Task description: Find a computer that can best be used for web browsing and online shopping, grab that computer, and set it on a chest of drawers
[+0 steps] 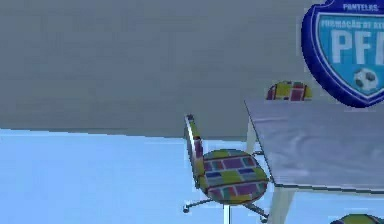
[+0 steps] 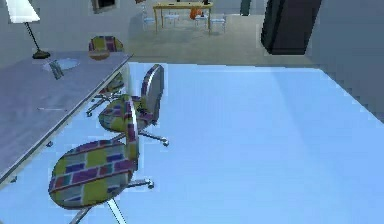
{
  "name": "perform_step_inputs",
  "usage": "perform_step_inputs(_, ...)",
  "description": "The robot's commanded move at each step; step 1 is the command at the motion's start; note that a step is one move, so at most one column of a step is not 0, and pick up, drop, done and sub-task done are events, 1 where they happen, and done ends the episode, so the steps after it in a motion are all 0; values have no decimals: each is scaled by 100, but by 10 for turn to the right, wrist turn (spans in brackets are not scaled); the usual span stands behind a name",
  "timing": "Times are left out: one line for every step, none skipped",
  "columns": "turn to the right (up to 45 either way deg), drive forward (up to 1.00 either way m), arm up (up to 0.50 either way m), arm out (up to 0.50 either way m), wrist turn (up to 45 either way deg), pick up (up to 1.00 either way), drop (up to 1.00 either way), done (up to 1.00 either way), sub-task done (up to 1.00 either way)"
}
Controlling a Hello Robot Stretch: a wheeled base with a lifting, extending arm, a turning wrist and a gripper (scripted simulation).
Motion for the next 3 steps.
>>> perform_step_inputs(-300, 0, 0, 0, 0, 0, 0, 0, 0)
perform_step_inputs(0, 75, 0, 0, 0, 0, 0, 0, 0)
perform_step_inputs(-330, 0, 0, 0, 0, 0, 0, 0, 0)
